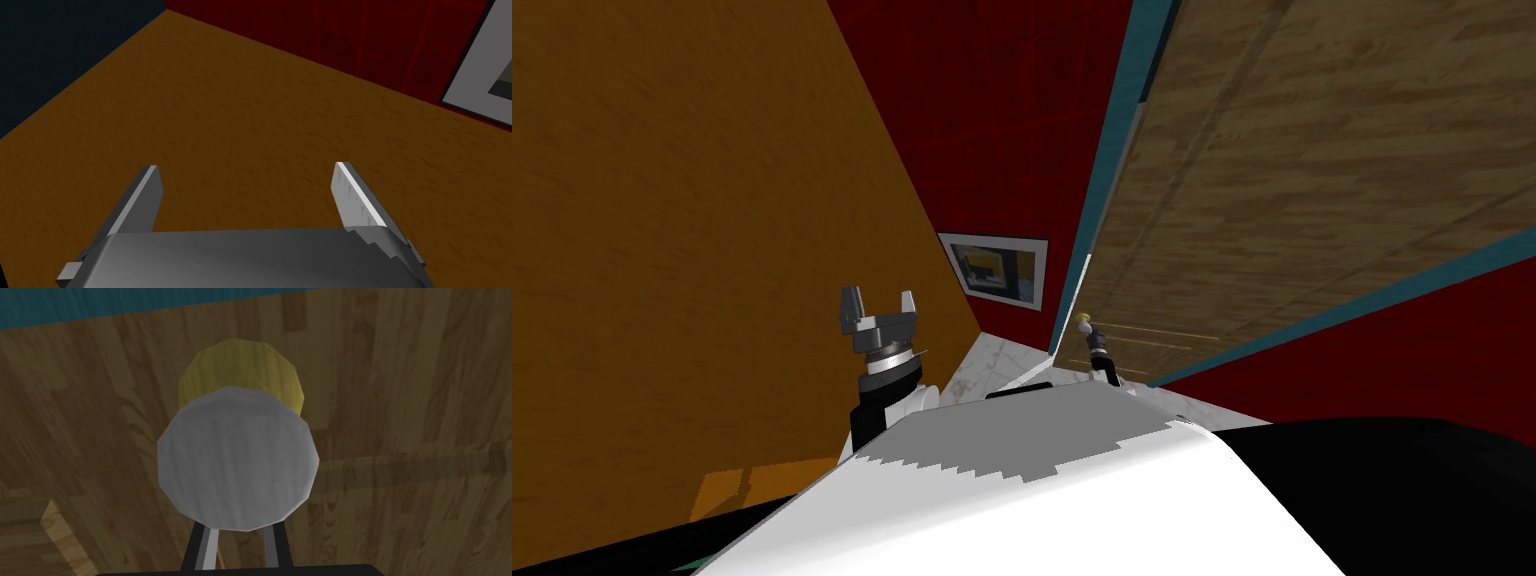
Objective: Pull the door open
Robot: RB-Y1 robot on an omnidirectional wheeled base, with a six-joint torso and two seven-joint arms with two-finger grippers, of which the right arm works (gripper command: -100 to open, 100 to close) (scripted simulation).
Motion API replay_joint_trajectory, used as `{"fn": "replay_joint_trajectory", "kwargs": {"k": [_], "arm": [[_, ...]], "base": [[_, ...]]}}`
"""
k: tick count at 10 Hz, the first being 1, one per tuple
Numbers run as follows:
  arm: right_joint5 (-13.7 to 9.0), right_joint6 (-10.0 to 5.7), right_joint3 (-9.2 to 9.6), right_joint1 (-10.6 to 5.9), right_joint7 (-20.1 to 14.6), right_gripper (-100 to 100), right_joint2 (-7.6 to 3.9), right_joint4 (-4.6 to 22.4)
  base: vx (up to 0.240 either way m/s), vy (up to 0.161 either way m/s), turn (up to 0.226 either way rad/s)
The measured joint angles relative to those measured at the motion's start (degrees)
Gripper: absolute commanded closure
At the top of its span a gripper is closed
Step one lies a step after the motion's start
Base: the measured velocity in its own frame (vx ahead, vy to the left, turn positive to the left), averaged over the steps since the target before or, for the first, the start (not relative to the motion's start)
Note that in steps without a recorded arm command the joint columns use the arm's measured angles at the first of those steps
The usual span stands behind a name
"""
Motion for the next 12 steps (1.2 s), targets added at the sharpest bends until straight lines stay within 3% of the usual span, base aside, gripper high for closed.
{"fn": "replay_joint_trajectory", "kwargs": {"k": [1, 4, 6, 8, 9, 12], "arm": [[-0.13, -0.69, 0.13, -0.98, -1.21, 100, -0.06, 1.85], [-0.93, -0.04, 0.54, -0.60, -4.73, 100, -0.03, 0.80], [-1.32, -0.38, 1.04, -0.91, -7.72, 100, -0.59, 1.72], [-1.96, 0.13, 1.33, -0.52, -10.37, 100, -0.26, 1.06], [-2.25, 0.34, 1.54, -0.72, -11.69, -100, -0.18, 1.25], [-3.73, 0.55, 1.49, -0.55, -15.70, -100, 0.20, 1.70]], "base": [[-0.027, -0.012, 0.020], [-0.026, -0.007, 0.024], [-0.037, -0.006, 0.043], [-0.031, -0.005, 0.013], [-0.059, -0.020, 0.031], [-0.070, -0.003, 0.058]]}}
